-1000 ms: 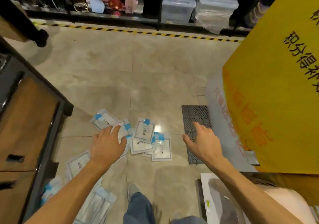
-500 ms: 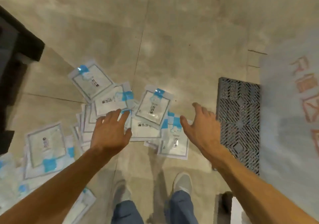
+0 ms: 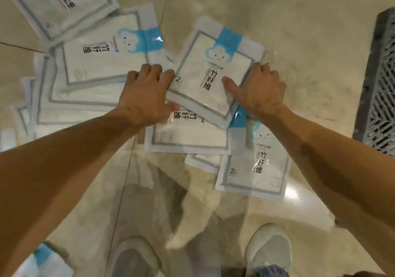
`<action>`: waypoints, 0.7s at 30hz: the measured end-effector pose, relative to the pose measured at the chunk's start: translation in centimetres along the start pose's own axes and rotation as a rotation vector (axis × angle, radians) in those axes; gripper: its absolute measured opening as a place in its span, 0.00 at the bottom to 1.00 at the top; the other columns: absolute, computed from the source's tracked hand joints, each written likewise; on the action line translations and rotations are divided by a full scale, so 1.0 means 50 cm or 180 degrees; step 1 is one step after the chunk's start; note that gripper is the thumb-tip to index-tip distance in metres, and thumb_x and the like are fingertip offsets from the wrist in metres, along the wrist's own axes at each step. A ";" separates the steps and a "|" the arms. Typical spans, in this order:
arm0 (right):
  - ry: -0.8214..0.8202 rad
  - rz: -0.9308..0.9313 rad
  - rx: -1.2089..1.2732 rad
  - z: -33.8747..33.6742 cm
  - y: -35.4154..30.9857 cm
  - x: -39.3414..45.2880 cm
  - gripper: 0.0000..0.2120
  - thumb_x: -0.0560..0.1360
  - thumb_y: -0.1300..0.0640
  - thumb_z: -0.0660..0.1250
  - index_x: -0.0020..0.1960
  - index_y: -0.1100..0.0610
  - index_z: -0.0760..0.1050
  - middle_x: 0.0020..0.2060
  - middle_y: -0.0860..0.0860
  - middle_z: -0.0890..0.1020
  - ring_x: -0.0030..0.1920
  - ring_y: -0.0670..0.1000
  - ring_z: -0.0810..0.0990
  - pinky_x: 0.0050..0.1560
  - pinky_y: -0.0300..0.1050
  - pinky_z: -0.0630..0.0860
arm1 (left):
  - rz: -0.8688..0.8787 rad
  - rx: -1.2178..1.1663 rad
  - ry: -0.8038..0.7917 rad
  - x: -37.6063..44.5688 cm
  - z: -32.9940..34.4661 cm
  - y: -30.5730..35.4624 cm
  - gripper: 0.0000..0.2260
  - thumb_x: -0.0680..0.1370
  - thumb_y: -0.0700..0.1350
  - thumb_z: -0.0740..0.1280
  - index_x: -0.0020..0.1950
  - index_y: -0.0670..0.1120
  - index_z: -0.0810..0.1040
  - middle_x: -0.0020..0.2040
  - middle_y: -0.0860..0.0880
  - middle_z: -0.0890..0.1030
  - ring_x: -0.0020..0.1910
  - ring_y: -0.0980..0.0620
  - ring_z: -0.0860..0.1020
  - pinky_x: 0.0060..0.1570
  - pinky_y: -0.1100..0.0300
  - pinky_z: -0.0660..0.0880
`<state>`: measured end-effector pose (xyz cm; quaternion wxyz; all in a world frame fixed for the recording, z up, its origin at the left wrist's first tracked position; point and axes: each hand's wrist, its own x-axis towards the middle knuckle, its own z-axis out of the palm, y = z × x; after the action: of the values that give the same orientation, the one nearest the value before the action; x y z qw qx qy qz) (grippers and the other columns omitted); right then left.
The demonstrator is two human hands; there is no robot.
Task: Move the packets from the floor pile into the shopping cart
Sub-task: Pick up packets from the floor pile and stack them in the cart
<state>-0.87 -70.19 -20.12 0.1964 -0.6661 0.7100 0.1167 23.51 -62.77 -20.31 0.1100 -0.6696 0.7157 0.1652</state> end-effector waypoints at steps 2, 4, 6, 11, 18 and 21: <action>0.0107 0.0270 0.0372 0.017 -0.011 0.023 0.48 0.71 0.23 0.64 0.73 0.61 0.65 0.67 0.58 0.74 0.69 0.61 0.72 0.66 0.61 0.70 | -0.0091 -0.0159 0.0122 0.012 0.010 -0.001 0.38 0.69 0.62 0.76 0.72 0.48 0.66 0.67 0.42 0.70 0.66 0.39 0.67 0.65 0.41 0.64; 0.0002 0.0663 0.0881 0.020 -0.021 0.038 0.52 0.66 0.25 0.72 0.73 0.62 0.62 0.67 0.57 0.76 0.69 0.60 0.74 0.68 0.61 0.71 | -0.0267 -0.0250 0.0072 0.021 0.009 0.002 0.44 0.66 0.63 0.78 0.74 0.46 0.63 0.69 0.41 0.68 0.66 0.38 0.66 0.65 0.41 0.63; -0.0254 0.0991 0.1413 0.016 -0.023 0.051 0.54 0.62 0.29 0.78 0.72 0.62 0.62 0.64 0.55 0.79 0.66 0.59 0.78 0.68 0.60 0.73 | -0.0397 -0.0230 -0.0055 0.028 0.004 0.005 0.46 0.65 0.64 0.79 0.73 0.44 0.64 0.68 0.41 0.66 0.66 0.38 0.65 0.64 0.42 0.62; -0.0168 0.1413 0.2547 -0.007 0.033 0.071 0.38 0.59 0.43 0.86 0.59 0.61 0.77 0.53 0.53 0.85 0.51 0.55 0.85 0.56 0.54 0.83 | -0.0094 0.0139 -0.0012 0.031 0.006 0.007 0.41 0.66 0.66 0.77 0.70 0.47 0.67 0.68 0.40 0.65 0.65 0.38 0.65 0.64 0.41 0.62; 0.0021 0.1524 0.4161 -0.034 0.154 0.019 0.08 0.77 0.63 0.74 0.47 0.55 0.75 0.45 0.51 0.85 0.40 0.48 0.86 0.40 0.42 0.81 | 0.0329 0.0313 -0.0158 0.027 0.003 0.041 0.43 0.65 0.68 0.76 0.71 0.46 0.68 0.74 0.42 0.62 0.72 0.40 0.60 0.70 0.40 0.56; 0.0109 0.1593 0.4561 -0.032 0.202 -0.013 0.11 0.78 0.65 0.72 0.59 0.60 0.77 0.51 0.55 0.87 0.47 0.53 0.88 0.47 0.50 0.85 | 0.0424 0.0401 -0.0255 0.026 -0.009 0.073 0.37 0.63 0.66 0.78 0.62 0.45 0.73 0.64 0.44 0.70 0.64 0.42 0.67 0.66 0.45 0.60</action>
<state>-11.05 -69.44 -19.38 0.5377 -0.1964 0.7451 -0.3423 19.80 -63.97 -20.09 0.1692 -0.6052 0.7626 0.1535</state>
